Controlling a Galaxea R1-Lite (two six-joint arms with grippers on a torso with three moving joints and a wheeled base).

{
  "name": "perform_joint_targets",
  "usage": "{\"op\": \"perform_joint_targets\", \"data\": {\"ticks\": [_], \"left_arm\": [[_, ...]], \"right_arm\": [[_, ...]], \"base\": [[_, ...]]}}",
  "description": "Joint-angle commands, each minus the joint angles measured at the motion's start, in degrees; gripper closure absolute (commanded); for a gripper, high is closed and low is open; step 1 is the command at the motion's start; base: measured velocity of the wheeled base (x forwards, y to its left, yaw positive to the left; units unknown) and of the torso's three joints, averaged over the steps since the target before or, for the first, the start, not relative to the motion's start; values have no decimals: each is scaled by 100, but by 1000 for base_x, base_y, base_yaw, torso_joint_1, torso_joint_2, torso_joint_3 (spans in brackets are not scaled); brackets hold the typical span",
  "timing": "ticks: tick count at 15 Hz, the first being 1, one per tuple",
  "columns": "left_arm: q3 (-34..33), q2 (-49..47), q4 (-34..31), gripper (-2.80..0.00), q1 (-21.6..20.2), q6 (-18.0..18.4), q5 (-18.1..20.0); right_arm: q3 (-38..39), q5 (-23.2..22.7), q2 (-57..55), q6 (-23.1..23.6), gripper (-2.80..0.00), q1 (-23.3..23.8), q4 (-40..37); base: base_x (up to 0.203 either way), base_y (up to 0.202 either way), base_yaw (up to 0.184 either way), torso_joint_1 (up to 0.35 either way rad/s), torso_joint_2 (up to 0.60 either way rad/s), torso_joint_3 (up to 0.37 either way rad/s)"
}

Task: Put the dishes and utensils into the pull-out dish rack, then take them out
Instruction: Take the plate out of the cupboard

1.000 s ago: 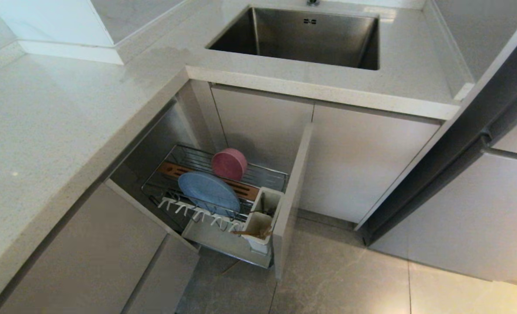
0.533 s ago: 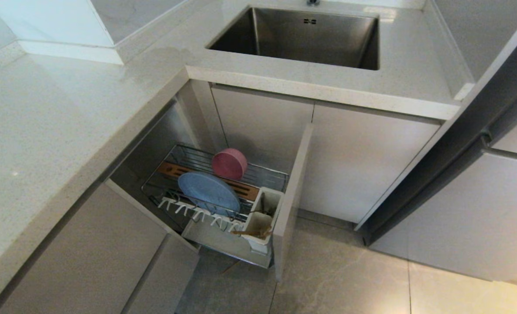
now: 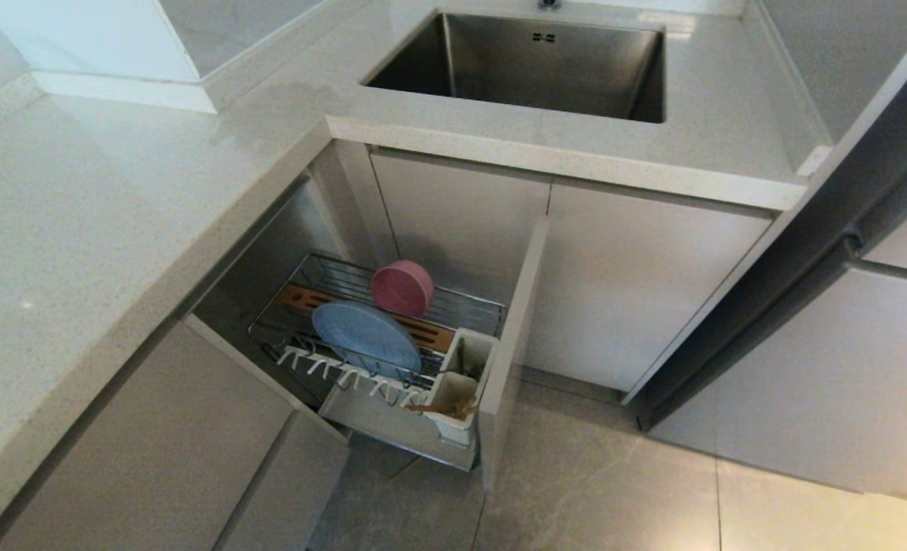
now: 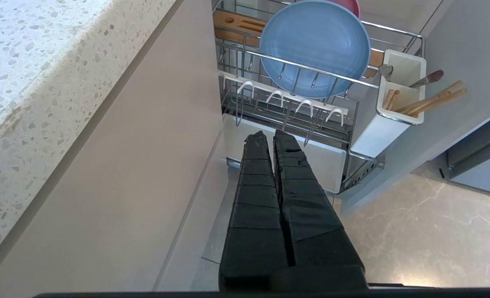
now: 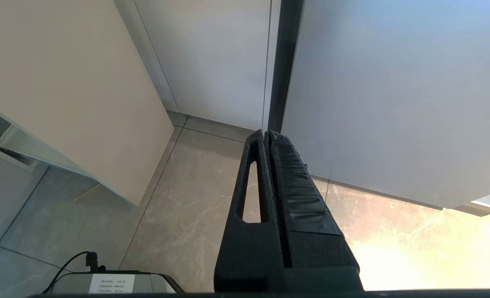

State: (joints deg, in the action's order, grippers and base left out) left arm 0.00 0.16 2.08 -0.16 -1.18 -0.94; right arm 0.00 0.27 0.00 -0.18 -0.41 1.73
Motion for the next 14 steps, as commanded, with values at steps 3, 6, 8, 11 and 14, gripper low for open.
{"op": "perform_joint_targets", "data": {"ticks": [3,6,8,11,14], "left_arm": [[-9,-8,2,0,-2,4,-3],[-9,-7,2,0,-2,5,-3],[-9,-7,-6,0,-2,22,-3],[-9,-7,-6,0,-2,22,6],[-9,-7,-6,0,-2,22,6]], "right_arm": [[44,0,0,1,0,-2,3],[44,0,0,1,0,-2,3],[45,2,0,1,0,-2,3],[44,0,0,1,0,-2,3],[44,0,0,1,0,-2,3]], "base": [[0,0,0,0,0,0],[0,0,0,0,0,0],[0,0,0,0,0,0],[0,0,0,0,0,0],[0,0,0,0,0,0]]}}
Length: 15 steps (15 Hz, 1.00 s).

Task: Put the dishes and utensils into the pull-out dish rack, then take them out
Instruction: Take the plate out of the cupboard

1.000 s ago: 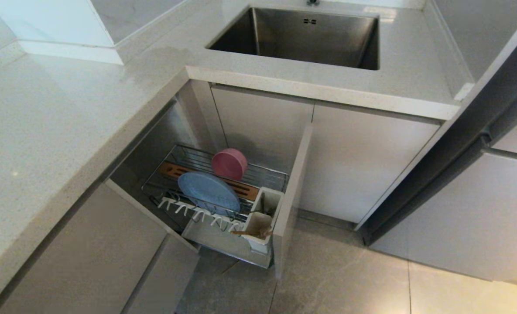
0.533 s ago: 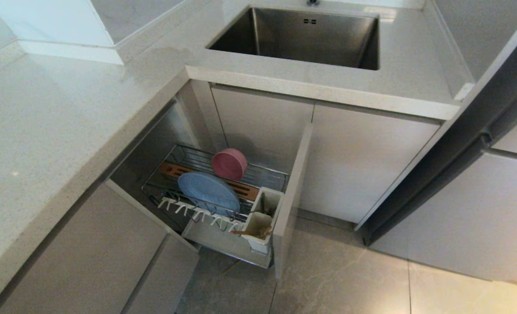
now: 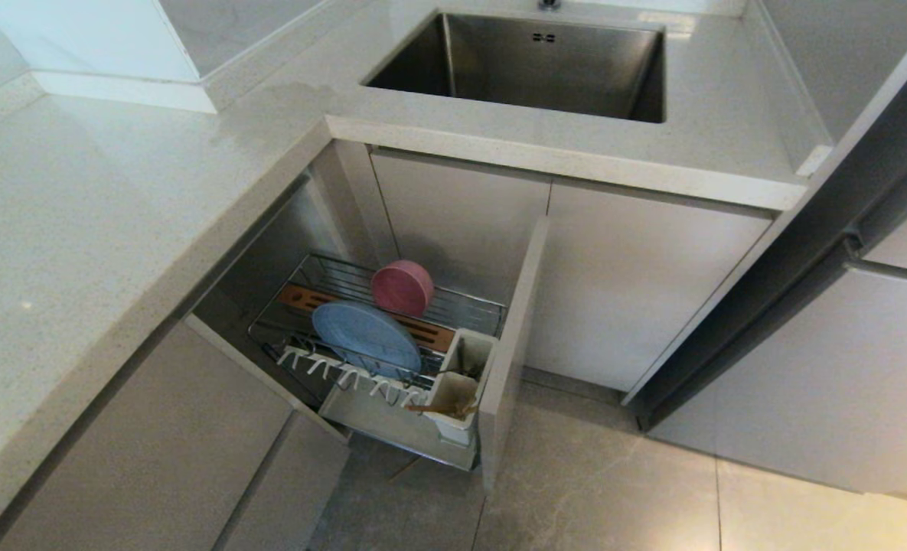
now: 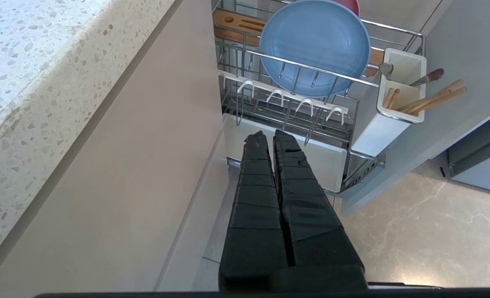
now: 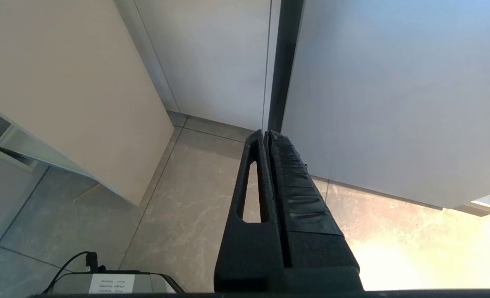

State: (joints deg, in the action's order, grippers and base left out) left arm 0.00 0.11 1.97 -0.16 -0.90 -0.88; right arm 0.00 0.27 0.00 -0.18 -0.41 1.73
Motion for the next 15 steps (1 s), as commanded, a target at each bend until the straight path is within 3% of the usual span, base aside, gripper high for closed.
{"op": "perform_joint_targets", "data": {"ticks": [1,6,8,11,13,15], "left_arm": [[-9,-2,5,0,-2,2,0],[196,-2,79,0,-2,-12,-22],[1051,-16,-218,0,12,-84,-33],[2670,-313,-1434,0,19,-114,-69],[3865,-863,-2334,0,14,-118,-144],[4818,-1759,-2729,0,-9,-120,-178]], "right_arm": [[44,0,0,1,0,-2,3],[46,0,0,1,0,-2,3],[49,0,0,1,0,-2,3],[44,0,0,1,0,-2,3],[46,0,0,1,0,-2,3],[50,0,0,1,0,-2,3]], "base": [[0,0,0,0,0,0],[0,0,0,0,0,0],[0,0,0,0,0,0],[0,0,0,0,0,0],[0,0,0,0,0,0],[0,0,0,0,0,0]]}}
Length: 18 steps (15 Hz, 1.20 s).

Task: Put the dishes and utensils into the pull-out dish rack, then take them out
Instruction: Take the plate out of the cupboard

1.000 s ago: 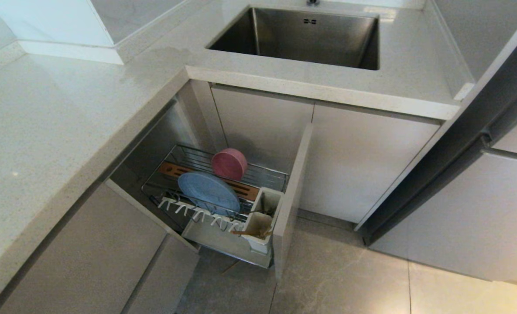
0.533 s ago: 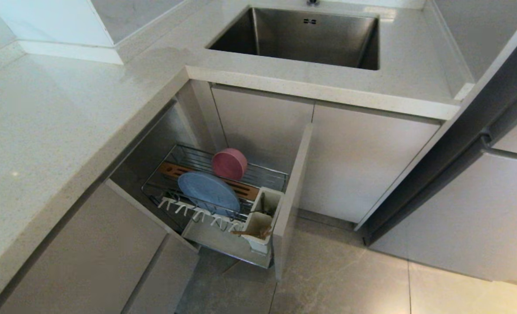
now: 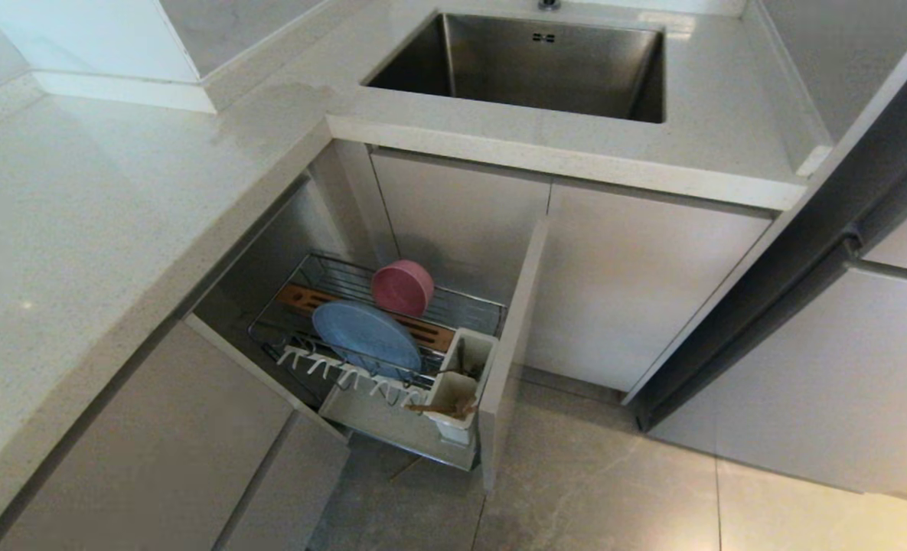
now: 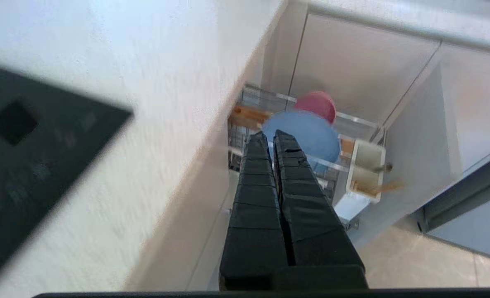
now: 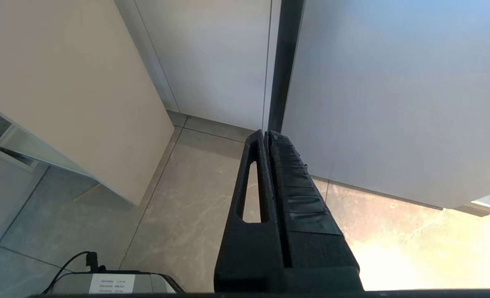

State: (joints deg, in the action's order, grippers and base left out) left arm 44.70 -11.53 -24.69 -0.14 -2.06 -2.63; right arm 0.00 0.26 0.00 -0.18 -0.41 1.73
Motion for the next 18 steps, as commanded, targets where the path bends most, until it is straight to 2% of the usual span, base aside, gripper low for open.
{"op": "perform_joint_targets", "data": {"ticks": [1,4,5,7,8,10,11,12,16,18], "left_arm": [[769,-990,-129,0,-28,-4,-8],[1837,-2036,-175,0,119,-5,2],[2064,-2335,-176,0,157,15,104],[2380,-2871,-177,0,171,230,563],[2497,-3134,-178,0,176,476,787],[2559,-3509,-182,0,206,1335,1273],[2519,-3691,-182,0,281,1803,1389],[2465,-3857,-184,0,341,2062,1429],[2484,-4725,-191,0,568,2890,1748],[2489,-5135,-205,0,831,2966,1825]], "right_arm": [[53,0,0,1,0,-2,3],[44,0,0,1,0,-2,3],[52,0,0,1,0,-2,3],[44,1,0,1,0,-2,3],[44,0,0,1,0,-2,3],[44,0,0,1,0,-2,3],[48,0,0,1,0,-2,3],[50,0,0,1,0,-2,3],[44,0,0,1,0,-2,3],[53,0,0,1,0,-2,3]], "base": [[0,0,0,0,0,0],[0,0,0,0,0,0],[0,0,0,0,0,0],[0,0,0,0,0,0],[0,0,0,0,0,0],[0,0,0,0,0,0],[0,0,0,0,0,0],[0,0,0,0,0,0],[0,0,0,0,0,0],[0,0,0,0,0,0]]}}
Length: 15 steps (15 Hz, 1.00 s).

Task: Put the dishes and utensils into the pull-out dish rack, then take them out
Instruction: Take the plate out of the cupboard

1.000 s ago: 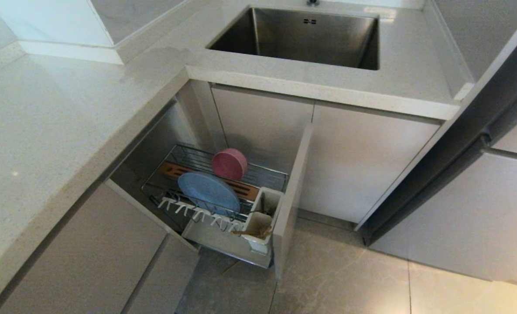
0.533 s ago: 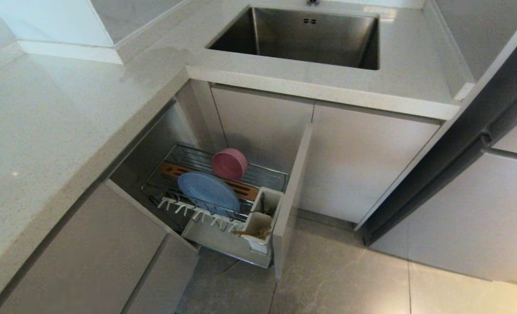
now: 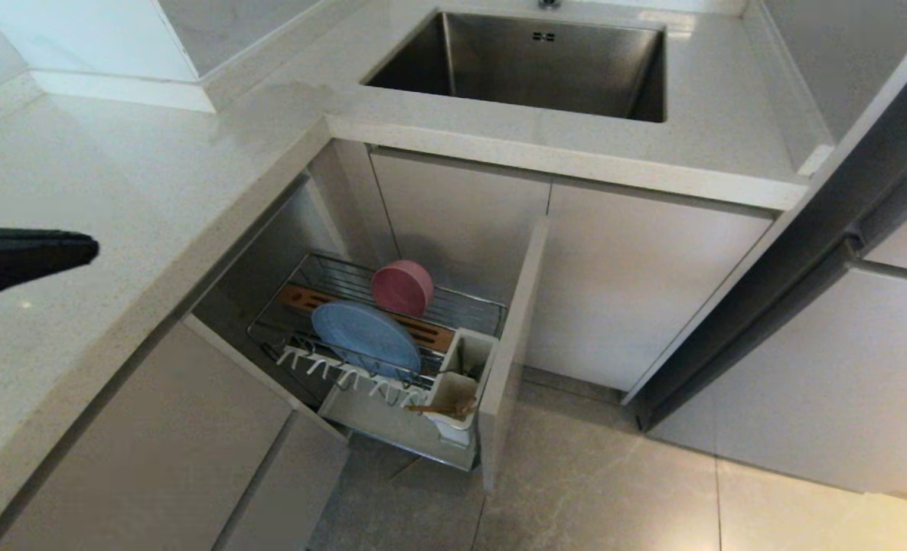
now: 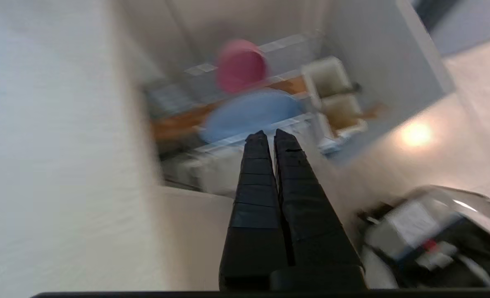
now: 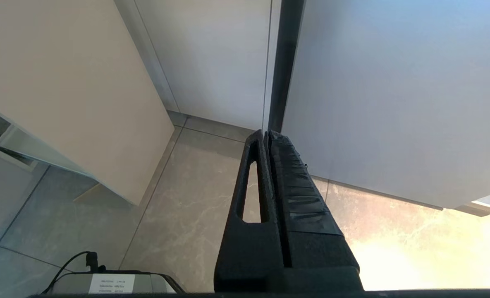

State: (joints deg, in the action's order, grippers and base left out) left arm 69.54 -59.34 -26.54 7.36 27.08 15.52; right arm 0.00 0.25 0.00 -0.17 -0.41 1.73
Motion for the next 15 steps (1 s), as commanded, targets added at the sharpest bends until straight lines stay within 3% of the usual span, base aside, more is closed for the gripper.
{"op": "perform_joint_targets", "data": {"ticks": [1,3,6,9,12,15], "left_arm": [[-6,-454,-21,0,107,-244,17],[88,-599,-18,0,145,-1239,15],[727,-783,-90,0,437,-3876,-83],[1124,-916,-297,0,1328,-5901,-552],[1208,-1554,-362,0,1582,-6936,-1301],[1238,-2366,-481,0,1775,-7409,-2260]], "right_arm": [[44,1,0,0,0,-2,3],[44,1,0,0,0,-2,3],[44,1,0,0,0,4,3],[46,1,0,0,0,-2,3],[51,1,0,0,0,-2,3],[44,1,0,0,0,-2,3]], "base": [[0,0,0,0,0,0],[0,0,0,0,0,0],[0,0,0,0,0,0],[0,0,0,0,0,0],[0,0,0,0,0,0],[0,0,0,0,0,0]]}}
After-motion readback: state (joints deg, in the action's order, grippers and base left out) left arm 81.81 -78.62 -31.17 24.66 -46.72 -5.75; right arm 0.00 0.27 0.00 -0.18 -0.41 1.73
